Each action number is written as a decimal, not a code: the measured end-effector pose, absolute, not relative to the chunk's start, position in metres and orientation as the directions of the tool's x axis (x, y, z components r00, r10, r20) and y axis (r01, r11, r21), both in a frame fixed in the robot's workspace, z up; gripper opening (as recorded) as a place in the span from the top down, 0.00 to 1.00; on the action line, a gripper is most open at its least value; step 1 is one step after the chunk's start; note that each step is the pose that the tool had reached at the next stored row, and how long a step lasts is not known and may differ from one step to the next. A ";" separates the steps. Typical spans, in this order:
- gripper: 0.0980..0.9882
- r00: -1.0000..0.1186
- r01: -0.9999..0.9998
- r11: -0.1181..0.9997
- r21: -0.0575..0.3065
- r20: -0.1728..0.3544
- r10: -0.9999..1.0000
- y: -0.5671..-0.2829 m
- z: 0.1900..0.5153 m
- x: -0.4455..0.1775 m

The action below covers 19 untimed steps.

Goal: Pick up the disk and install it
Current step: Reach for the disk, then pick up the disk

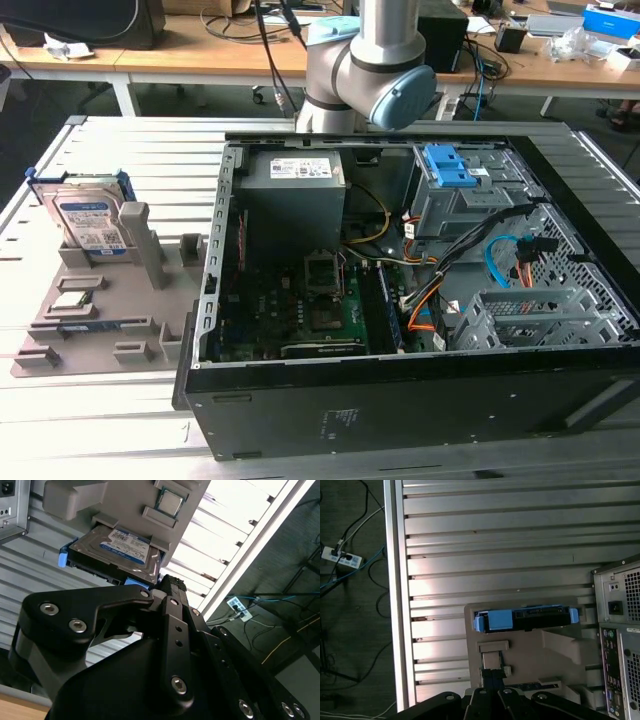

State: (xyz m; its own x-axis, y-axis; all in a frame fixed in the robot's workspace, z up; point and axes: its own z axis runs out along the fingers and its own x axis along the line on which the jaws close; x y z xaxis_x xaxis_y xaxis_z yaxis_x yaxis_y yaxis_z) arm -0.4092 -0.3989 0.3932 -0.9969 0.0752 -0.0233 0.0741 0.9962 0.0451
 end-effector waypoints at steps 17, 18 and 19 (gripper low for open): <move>0.99 -0.998 0.049 0.998 0.045 -0.023 0.050 -0.399 0.393 -0.410; 0.99 -0.999 0.034 0.998 0.045 -0.023 0.035 -0.399 0.393 -0.410; 0.99 -0.999 0.021 0.999 0.045 -0.023 0.022 -0.399 0.393 -0.410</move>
State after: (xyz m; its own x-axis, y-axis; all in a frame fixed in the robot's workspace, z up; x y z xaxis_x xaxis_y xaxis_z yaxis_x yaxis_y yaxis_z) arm -0.4096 -0.3988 0.3933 -0.9995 0.0222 -0.0233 0.0211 0.9988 0.0451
